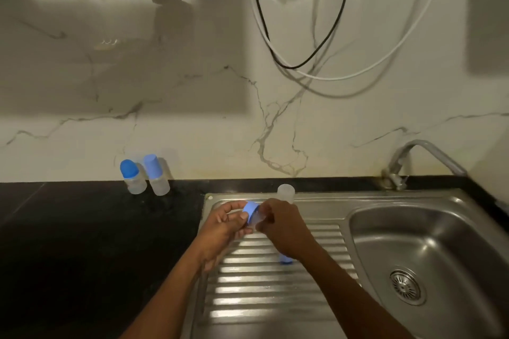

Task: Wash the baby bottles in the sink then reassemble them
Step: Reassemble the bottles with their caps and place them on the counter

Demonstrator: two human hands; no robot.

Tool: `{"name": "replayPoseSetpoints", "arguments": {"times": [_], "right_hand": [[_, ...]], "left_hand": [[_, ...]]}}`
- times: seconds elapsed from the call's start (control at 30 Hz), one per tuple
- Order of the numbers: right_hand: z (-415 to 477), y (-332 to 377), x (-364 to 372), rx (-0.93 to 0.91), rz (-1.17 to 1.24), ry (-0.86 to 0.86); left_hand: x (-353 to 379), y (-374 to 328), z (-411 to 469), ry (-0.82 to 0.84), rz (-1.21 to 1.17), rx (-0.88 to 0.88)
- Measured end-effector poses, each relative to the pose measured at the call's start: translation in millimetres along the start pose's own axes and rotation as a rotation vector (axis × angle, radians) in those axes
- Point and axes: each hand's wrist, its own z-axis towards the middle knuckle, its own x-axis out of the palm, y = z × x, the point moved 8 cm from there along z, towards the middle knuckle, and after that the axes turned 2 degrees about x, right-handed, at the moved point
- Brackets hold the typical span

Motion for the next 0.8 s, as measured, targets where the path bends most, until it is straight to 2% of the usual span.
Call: {"name": "replayPoseSetpoints", "arguments": {"times": [0.17, 0.3, 0.4, 0.47, 0.57, 0.67, 0.8], "right_hand": [[-34, 13, 0, 0.031, 0.117, -0.181], [-62, 16, -7, -0.017, 0.24, -0.251], [-79, 14, -17, -0.065, 0.375, -0.365], [-82, 10, -16, -0.088, 0.437, -0.37], [-80, 12, -10, -0.109, 0.405, -0.282], [-80, 15, -9, -0.188, 0.358, -0.3], [-82, 28, -11, -0.364, 0.252, -0.276]], "left_hand": [[-4, -1, -22, 0.13, 0.005, -0.026], [8, 0, -35, 0.248, -0.113, -0.085], [19, -9, -42, 0.299, -0.095, -0.059], [24, -19, -47, 0.332, -0.073, -0.026], [19, -30, -53, 0.299, -0.055, -0.005], [14, -36, -58, 0.231, -0.056, 0.003], [15, -41, -60, 0.058, 0.045, 0.065]]}}
